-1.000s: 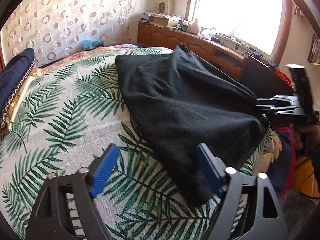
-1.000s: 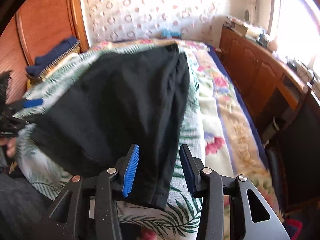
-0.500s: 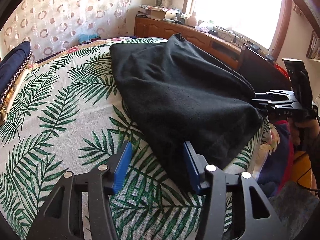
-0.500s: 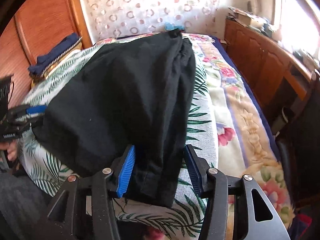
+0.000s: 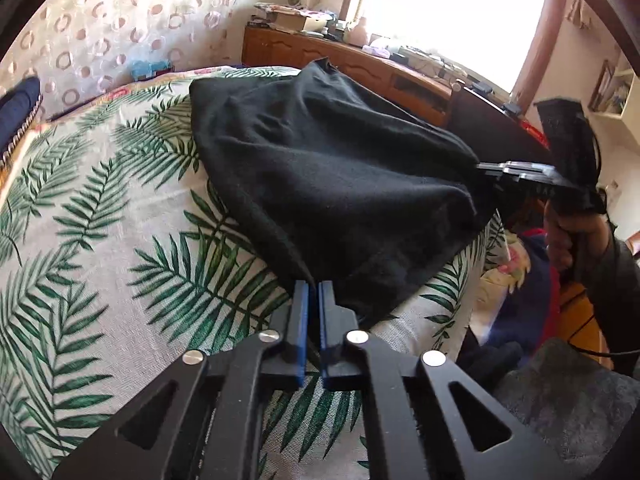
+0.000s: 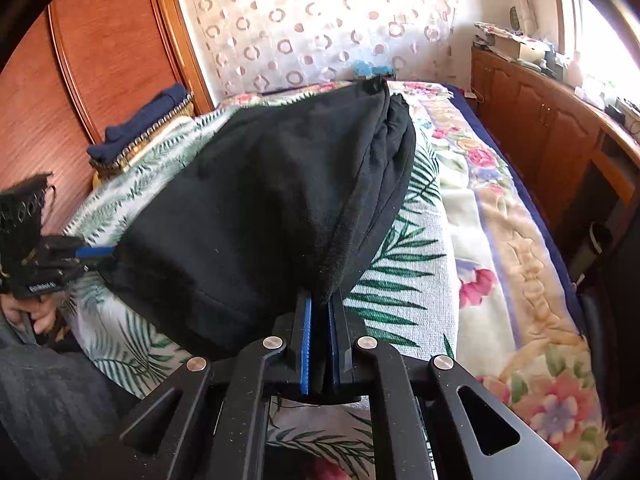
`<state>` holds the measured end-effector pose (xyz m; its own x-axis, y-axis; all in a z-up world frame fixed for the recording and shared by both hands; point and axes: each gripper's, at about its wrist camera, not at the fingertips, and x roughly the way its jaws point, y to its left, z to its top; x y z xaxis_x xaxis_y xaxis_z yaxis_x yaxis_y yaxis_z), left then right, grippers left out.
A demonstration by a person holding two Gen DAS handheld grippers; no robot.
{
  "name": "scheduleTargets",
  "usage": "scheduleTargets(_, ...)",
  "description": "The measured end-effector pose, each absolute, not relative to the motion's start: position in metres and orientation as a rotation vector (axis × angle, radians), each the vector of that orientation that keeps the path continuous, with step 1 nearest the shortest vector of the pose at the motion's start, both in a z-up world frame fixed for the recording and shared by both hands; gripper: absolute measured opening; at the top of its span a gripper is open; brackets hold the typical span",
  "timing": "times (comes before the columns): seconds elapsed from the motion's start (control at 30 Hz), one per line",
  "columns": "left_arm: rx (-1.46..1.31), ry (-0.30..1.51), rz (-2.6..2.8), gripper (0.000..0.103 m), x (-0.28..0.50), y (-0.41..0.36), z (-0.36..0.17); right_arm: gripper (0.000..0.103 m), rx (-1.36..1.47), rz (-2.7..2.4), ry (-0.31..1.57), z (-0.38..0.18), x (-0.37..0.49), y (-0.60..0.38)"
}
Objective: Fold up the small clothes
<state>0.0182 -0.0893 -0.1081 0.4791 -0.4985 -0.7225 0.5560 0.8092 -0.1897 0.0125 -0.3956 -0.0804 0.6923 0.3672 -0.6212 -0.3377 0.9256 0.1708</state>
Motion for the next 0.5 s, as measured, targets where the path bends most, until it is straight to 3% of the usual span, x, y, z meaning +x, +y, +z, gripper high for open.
scheduleTargets(0.23,-0.012,0.706,-0.655,0.003,0.027,-0.080,-0.054,0.006,0.128,0.427,0.595,-0.053,0.000,-0.407)
scheduleTargets(0.5,-0.027,0.605,-0.604,0.003,0.088,-0.074,-0.009,0.006,0.190,0.431,0.476,-0.019,0.026,-0.412)
